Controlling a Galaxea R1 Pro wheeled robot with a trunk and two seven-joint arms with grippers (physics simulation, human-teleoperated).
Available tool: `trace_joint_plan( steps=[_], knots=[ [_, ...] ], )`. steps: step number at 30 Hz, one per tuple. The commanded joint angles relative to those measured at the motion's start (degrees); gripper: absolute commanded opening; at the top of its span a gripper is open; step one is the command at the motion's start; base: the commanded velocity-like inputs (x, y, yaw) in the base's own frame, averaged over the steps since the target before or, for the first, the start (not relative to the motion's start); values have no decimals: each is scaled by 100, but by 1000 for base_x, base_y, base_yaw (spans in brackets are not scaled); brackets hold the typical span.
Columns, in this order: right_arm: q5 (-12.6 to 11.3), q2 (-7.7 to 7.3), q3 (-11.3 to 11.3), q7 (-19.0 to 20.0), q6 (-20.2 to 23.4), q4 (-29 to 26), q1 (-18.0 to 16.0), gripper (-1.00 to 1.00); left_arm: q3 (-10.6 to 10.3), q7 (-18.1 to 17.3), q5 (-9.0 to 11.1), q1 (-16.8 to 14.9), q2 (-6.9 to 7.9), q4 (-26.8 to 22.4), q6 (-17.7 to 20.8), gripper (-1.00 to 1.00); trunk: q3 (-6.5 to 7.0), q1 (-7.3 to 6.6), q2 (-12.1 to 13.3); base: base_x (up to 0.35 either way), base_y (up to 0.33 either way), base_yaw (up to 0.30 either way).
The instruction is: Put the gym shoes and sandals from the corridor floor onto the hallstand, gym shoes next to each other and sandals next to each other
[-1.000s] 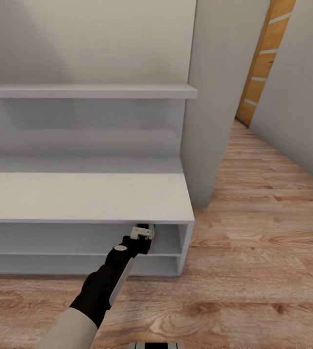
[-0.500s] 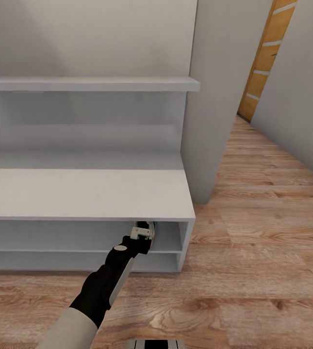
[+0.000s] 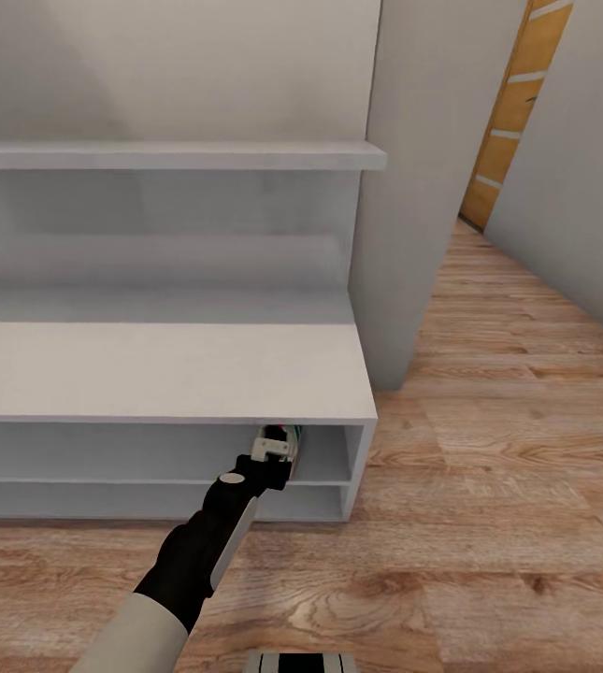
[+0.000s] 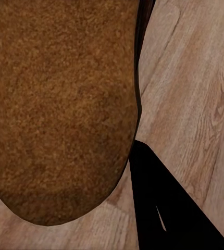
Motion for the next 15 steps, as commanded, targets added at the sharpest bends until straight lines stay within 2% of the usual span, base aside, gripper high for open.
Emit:
trace_joint_plan(
  steps=[1, 4, 10, 15],
  knots=[
    [10, 0, -4, -11, 32, -5, -5, -100, -12, 52, 47, -3, 2, -6, 25, -100, -5, -1, -2, 0, 0, 0],
    [10, 1, -4, -11, 32, -5, -5, -100, -12, 52, 47, -3, 2, -5, 25, -100, -5, -1, -2, 10, 0, 0],
    [10, 1, -4, -11, 31, -5, -5, -100, -4, 52, 47, -3, 2, 2, 25, -100, -5, -1, -2, 210, 33, 0],
    [10, 1, -4, -11, 32, -5, -5, -100, -4, 52, 47, -3, 2, 3, 25, -100, -5, -1, -2, 51, 9, 0]
  ],
)
